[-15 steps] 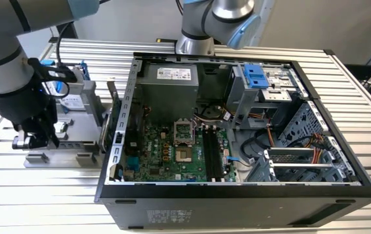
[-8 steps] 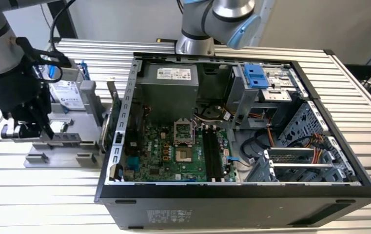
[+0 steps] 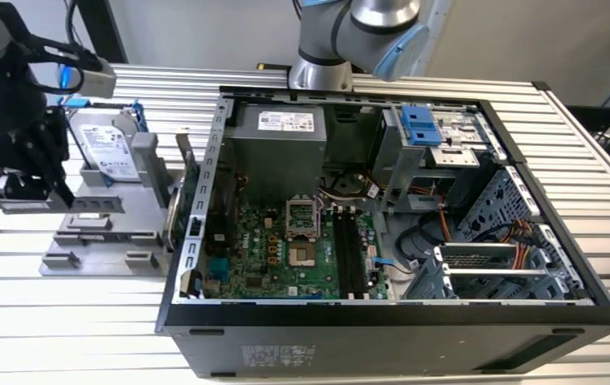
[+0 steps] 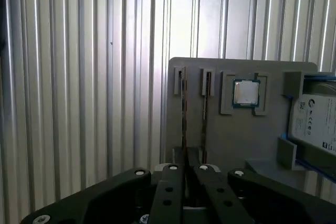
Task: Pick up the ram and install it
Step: 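Pick up the ram and move it above insertion slot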
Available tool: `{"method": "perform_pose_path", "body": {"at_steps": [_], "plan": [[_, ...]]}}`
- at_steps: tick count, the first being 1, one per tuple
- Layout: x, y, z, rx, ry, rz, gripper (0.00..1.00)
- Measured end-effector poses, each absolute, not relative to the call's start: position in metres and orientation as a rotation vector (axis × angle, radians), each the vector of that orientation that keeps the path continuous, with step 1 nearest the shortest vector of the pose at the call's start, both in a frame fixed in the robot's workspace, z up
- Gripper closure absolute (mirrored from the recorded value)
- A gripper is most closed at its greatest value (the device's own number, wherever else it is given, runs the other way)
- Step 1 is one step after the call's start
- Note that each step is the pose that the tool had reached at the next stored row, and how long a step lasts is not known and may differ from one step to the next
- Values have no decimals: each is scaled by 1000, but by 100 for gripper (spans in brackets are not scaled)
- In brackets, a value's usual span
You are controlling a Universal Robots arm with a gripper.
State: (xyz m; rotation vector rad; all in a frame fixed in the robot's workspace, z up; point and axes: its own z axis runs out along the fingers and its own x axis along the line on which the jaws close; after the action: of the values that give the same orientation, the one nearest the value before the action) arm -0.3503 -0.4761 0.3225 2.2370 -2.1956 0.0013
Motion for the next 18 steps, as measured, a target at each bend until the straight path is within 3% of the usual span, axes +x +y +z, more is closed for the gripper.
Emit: {"method": "perform_pose_path", "body": {"at_steps": [18], "plan": [[-350, -476, 390, 2236, -2195, 0, 100]]}}
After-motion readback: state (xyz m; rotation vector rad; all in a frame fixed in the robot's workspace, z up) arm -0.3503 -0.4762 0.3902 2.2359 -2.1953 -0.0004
